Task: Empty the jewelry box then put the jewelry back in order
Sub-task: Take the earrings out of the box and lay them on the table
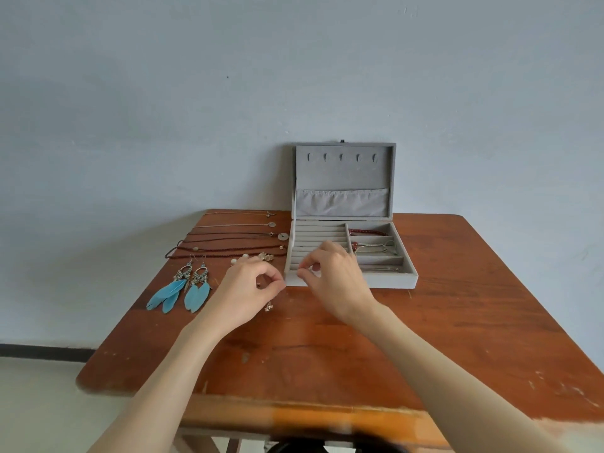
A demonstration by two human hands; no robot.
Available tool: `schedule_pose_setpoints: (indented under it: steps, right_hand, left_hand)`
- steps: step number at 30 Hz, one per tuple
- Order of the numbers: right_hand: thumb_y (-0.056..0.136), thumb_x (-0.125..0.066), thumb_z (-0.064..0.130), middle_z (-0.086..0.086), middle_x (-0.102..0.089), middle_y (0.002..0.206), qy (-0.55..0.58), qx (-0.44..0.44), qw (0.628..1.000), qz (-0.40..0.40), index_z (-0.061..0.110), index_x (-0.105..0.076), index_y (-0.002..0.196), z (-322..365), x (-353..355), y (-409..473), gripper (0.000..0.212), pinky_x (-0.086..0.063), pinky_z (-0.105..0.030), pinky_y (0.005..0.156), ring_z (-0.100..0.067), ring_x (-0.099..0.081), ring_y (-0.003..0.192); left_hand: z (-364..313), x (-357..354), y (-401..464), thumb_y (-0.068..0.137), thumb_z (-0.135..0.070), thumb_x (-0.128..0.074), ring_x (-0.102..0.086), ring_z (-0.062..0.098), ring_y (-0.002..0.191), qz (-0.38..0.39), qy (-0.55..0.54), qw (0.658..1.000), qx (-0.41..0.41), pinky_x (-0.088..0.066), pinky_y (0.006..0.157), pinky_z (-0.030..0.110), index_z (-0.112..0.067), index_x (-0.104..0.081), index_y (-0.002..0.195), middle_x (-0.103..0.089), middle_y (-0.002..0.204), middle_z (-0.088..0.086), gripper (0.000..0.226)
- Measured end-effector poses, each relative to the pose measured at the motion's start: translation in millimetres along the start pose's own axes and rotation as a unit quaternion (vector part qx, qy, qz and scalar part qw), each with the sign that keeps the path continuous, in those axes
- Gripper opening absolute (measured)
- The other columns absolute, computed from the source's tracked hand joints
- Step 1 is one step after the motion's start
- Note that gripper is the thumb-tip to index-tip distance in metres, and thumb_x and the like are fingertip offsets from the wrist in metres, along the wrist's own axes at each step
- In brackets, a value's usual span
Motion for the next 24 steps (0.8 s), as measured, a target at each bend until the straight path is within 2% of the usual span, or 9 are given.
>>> schedule_pose_setpoints:
  steps: [3,8,14,24]
  right_hand:
    - [0.086,-0.06,0.025,0.007,-0.049,0.088,0.02,0.017,0.999,0.021,0.019,-0.069,0.09,20,-17,-12,0.012,-0.033,-0.033,0.089,-0.017,-0.051,0.096]
    - [0.087,-0.059,0.025,0.002,-0.056,0.097,0.021,0.042,0.998,0.048,0.02,-0.069,0.092,46,-47,-21,0.013,-0.033,-0.033,0.09,-0.017,-0.05,0.099]
    - [0.088,-0.057,0.029,0.004,-0.055,0.098,-0.009,0.068,0.997,0.043,0.023,-0.069,0.095,64,-71,-25,0.015,-0.026,-0.03,0.087,-0.016,-0.045,0.101]
    - [0.089,-0.056,0.032,0.006,-0.057,0.098,-0.013,0.071,0.997,0.026,0.028,-0.071,0.095,70,-79,-16,0.017,-0.02,-0.031,0.084,-0.016,-0.043,0.102]
  left_hand:
    - [24,13,-22,0.085,-0.029,-0.063,-0.044,0.002,0.097,0.016,0.008,0.999,0.044,-0.03,0.08,0.02,-0.03,-0.064,0.081,-0.057,0.091,-0.015,0.004]
    - [56,29,-45,0.085,-0.029,-0.062,-0.05,0.005,0.095,0.043,0.029,0.995,0.087,-0.034,0.082,0.023,-0.031,-0.062,0.078,-0.057,0.094,-0.013,0.007]
    - [69,37,-49,0.086,-0.029,-0.062,-0.046,-0.002,0.075,0.034,0.056,0.994,0.084,-0.029,0.06,0.012,-0.031,-0.061,0.078,-0.049,0.08,-0.02,0.008]
    - [73,35,-42,0.085,-0.027,-0.064,-0.049,0.001,0.073,0.018,0.06,0.996,0.062,-0.031,0.058,0.011,-0.033,-0.059,0.078,-0.05,0.082,-0.015,0.01]
Point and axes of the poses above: each hand's wrist, its own y-axis towards the middle knuckle, its own x-axis out of the back of the hand, z = x × y, the point moved 9 cm from there along y, towards the middle knuckle
